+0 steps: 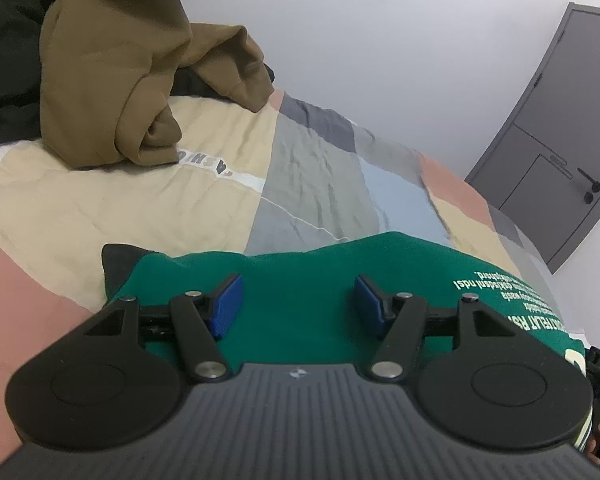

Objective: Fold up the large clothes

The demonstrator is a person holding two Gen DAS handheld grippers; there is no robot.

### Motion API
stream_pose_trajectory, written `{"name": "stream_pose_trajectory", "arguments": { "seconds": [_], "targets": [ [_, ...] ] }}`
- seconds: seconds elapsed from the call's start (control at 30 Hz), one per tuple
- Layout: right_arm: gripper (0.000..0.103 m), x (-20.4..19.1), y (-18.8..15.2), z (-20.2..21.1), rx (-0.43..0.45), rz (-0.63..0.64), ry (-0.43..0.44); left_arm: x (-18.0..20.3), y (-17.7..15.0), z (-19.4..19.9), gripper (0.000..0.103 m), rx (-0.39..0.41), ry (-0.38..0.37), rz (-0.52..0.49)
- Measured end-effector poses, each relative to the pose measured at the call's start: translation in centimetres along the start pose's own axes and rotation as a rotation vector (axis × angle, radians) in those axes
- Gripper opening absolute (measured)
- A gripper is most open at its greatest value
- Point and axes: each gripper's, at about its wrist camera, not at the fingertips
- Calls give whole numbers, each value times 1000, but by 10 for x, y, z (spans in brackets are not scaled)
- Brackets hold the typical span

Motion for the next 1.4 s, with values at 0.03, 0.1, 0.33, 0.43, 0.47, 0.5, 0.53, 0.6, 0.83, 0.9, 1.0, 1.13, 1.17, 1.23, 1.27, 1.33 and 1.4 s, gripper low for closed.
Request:
{"name": "stream_pose_trajectory", "arguments": {
  "seconds": [0.03, 0.1, 0.33, 0.43, 0.47, 0.5, 0.53, 0.6, 0.83, 0.9, 1.0, 1.13, 1.17, 1.23, 1.27, 1.33, 1.4],
  "targets": [
    [74, 0, 0, -1, 2, 2, -1, 1, -1, 3, 67, 2, -1, 2],
    [74, 0, 0, -1, 5, 4, -2, 1, -1, 5, 67, 6, -9, -3],
    [74, -3, 7, 13, 27, -53, -6, 2, -8, 60, 71, 32, -57, 3],
    [74, -6, 8, 34, 39, -86, 4, 4, -16, 92, 71, 41, -73, 0],
    [74, -8, 8, 43, 48, -85, 10, 5, -18, 102, 71, 40, -75, -1],
    [74, -9, 7, 52, 55, -85, 15, 5, -20, 112, 71, 36, -79, 7],
    [74, -11, 6, 61, 58, -89, 20, 4, -22, 122, 71, 32, -88, 27],
    [75, -12, 2, 78, 52, -119, 35, 2, -26, 137, 71, 22, -122, 73],
    [77, -17, -22, 120, 2, -293, 108, -3, -62, 160, 75, -74, -135, 171],
    [77, -18, -30, 125, -15, -323, 118, -7, -71, 159, 76, -106, -135, 200],
    [77, -17, -45, 125, -60, -385, 128, -16, -78, 147, 77, -146, -131, 263],
    [77, -12, -61, 110, -151, -476, 163, -32, -79, 126, 77, -186, -163, 370],
    [77, -9, -63, 105, -157, -504, 178, -36, -78, 122, 77, -189, -170, 390],
    [77, -5, -63, 97, -143, -538, 189, -41, -77, 115, 76, -193, -192, 428],
    [77, -5, -62, 93, -135, -542, 190, -42, -76, 111, 76, -195, -200, 444],
    [77, -5, -58, 82, -121, -527, 204, -39, -72, 108, 76, -181, -209, 431],
    [77, -4, -56, 72, -113, -536, 206, -32, -68, 109, 76, -153, -216, 402]
  ]
}}
Point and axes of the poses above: each gripper's, at about its wrist camera, not at the fingertips, and z roughly against the way its jaws point, x to its right, y to its top, and after that the axes turned 9 degrees about z, right-handed
